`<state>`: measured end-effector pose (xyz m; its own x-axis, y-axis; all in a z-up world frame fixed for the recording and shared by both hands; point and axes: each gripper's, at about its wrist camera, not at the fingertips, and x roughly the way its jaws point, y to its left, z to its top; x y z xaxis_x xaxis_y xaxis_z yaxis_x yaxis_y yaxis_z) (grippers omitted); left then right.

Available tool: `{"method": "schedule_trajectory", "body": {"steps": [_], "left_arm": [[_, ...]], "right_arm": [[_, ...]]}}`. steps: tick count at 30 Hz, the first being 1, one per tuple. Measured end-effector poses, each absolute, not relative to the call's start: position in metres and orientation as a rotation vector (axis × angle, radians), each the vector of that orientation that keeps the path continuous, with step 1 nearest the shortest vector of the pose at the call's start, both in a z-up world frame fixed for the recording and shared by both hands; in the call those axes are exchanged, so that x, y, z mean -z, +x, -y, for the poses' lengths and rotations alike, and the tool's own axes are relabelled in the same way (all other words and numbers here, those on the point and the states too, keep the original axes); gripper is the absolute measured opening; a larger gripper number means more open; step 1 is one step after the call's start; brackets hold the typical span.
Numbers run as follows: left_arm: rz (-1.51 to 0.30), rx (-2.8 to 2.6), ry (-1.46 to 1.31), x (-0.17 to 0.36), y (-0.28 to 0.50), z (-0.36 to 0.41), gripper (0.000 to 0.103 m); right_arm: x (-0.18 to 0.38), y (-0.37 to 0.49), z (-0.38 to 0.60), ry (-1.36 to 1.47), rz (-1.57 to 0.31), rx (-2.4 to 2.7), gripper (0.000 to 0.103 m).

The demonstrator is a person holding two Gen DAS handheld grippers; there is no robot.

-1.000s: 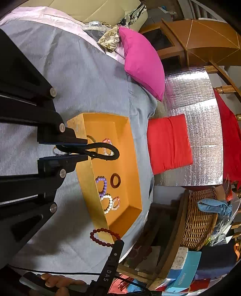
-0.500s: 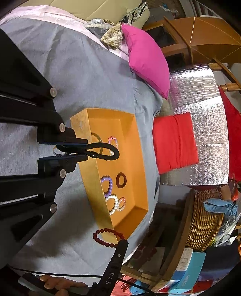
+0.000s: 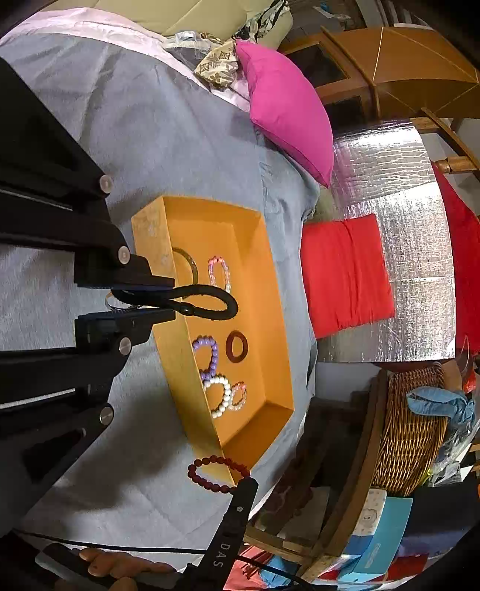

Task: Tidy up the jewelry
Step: 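Carry the hair tie and red bead bracelet over the orange box, then open both tools to drop the hair tie and red bracelet inside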

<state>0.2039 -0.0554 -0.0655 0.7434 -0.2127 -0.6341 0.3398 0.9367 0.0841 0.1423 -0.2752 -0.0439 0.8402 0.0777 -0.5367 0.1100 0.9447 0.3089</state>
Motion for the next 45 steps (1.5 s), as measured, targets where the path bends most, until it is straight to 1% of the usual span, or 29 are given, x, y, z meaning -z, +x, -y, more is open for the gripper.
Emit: {"method": "schedule_trajectory", "body": {"steps": [10,13,18,22,28,32,45], "left_arm": [[-0.662,0.321,0.217,0.063,0.203,0.072,0.010],[-0.664,0.335,0.199,0.055,0.209,0.072,0.010],[-0.648,0.372,0.179,0.033,0.232,0.074,0.010],[-0.654,0.385,0.140,0.031,0.259,0.074,0.010],[-0.747,0.428,0.071,0.062,0.297,0.075,0.010],[-0.817,0.449,0.039,0.086,0.318,0.080,0.010],[-0.929,0.441,0.079,0.126,0.344,0.099,0.010]], "right_arm": [[0.038,0.139,0.294,0.370,-0.547,0.028,0.010],[0.034,0.144,0.299,0.388,-0.531,0.030,0.010],[0.028,0.157,0.306,0.429,-0.511,0.028,0.010],[0.029,0.173,0.310,0.471,-0.518,0.021,0.010],[0.038,0.201,0.314,0.472,-0.536,0.050,0.010],[0.056,0.218,0.319,0.492,-0.593,0.060,0.010],[0.087,0.248,0.334,0.508,-0.675,0.098,0.010]]}}
